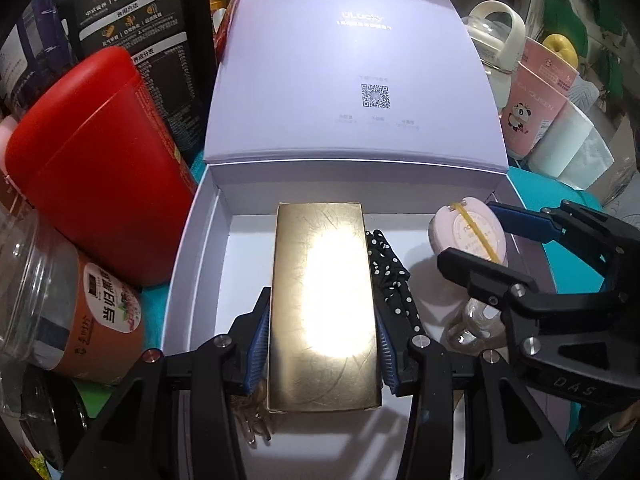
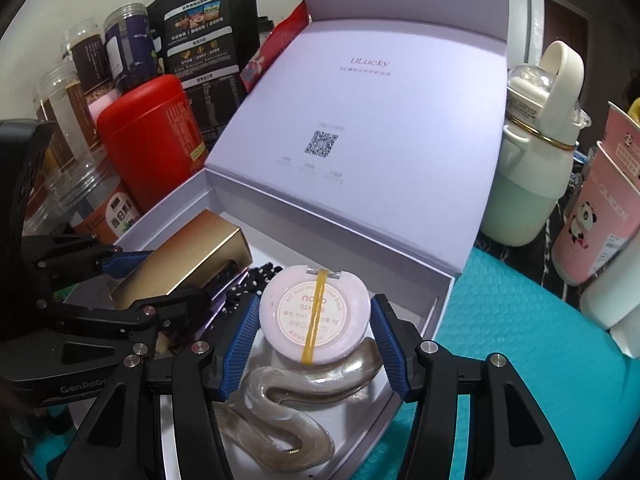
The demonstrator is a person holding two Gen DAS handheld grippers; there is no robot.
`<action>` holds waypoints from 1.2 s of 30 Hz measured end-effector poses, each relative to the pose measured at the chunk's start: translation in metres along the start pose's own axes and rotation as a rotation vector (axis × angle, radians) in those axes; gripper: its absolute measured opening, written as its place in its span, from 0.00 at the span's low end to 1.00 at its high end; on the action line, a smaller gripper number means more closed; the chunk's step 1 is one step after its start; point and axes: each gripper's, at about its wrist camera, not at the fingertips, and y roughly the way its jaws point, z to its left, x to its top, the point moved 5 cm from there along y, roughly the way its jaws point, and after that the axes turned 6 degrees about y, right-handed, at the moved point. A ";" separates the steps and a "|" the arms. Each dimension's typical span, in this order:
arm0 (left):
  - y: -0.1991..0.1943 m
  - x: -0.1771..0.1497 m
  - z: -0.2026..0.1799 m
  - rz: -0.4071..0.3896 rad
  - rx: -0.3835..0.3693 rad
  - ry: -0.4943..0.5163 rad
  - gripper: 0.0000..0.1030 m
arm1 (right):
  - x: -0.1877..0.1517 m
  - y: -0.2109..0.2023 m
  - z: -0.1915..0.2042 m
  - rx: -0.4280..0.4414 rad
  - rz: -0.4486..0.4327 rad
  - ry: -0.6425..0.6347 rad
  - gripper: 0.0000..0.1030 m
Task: Organize rigid objects
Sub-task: 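Lower the gold box and pink compact into the gift box beside the scrunchie, then open both tools to release the items and withdraw from the gift box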
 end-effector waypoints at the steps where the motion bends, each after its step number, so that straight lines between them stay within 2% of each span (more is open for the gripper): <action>1: 0.001 0.001 0.000 0.000 0.003 0.005 0.44 | 0.000 0.001 0.001 -0.005 -0.004 -0.004 0.55; 16: 0.013 0.003 -0.005 0.042 0.008 -0.003 0.44 | -0.001 0.002 -0.001 -0.025 0.003 -0.011 0.56; 22: 0.010 -0.001 -0.005 0.053 -0.003 -0.022 0.44 | 0.002 -0.008 -0.002 -0.020 -0.013 -0.008 0.60; 29: -0.002 -0.004 -0.004 0.032 0.008 -0.045 0.44 | 0.007 -0.027 -0.003 -0.020 -0.038 -0.003 0.62; 32: -0.016 -0.003 -0.004 -0.010 0.027 -0.039 0.46 | 0.008 -0.033 0.000 -0.018 -0.042 -0.002 0.62; 35: -0.032 -0.001 -0.006 -0.036 0.049 -0.041 0.55 | 0.010 -0.041 0.004 -0.018 -0.055 -0.005 0.62; 36: -0.035 0.000 -0.003 -0.041 0.049 -0.045 0.66 | 0.010 -0.045 0.004 -0.015 -0.061 -0.006 0.63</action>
